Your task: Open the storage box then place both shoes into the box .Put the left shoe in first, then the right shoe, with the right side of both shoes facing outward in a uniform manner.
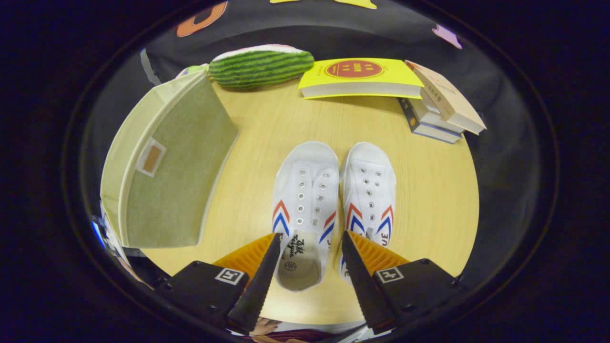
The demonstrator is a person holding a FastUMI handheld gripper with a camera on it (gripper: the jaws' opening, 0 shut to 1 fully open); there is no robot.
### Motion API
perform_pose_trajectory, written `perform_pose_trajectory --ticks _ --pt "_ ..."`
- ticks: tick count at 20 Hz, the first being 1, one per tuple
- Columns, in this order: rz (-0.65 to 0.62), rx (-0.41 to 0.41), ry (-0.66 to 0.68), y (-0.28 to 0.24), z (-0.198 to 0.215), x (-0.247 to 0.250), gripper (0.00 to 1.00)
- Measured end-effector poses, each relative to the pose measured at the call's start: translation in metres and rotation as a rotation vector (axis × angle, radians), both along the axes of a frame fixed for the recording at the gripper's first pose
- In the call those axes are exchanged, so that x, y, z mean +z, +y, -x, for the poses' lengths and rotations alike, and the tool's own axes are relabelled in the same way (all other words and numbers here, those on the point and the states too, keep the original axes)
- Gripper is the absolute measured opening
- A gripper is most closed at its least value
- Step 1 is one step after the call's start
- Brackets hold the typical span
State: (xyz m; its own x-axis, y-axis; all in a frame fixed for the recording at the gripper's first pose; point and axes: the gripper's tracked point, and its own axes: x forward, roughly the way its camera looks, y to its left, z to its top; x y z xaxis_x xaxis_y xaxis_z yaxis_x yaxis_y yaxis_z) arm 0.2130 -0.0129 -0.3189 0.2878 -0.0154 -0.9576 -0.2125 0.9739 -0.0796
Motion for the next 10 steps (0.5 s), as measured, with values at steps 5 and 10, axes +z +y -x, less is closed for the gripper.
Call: perform_pose_trajectory --ticks 5,10 --pt "0.003 0.003 0.060 -0.015 0.003 -0.026 0.60" --pt "-0.107 -0.014 0.108 -0.002 0.001 -0.049 0.46"
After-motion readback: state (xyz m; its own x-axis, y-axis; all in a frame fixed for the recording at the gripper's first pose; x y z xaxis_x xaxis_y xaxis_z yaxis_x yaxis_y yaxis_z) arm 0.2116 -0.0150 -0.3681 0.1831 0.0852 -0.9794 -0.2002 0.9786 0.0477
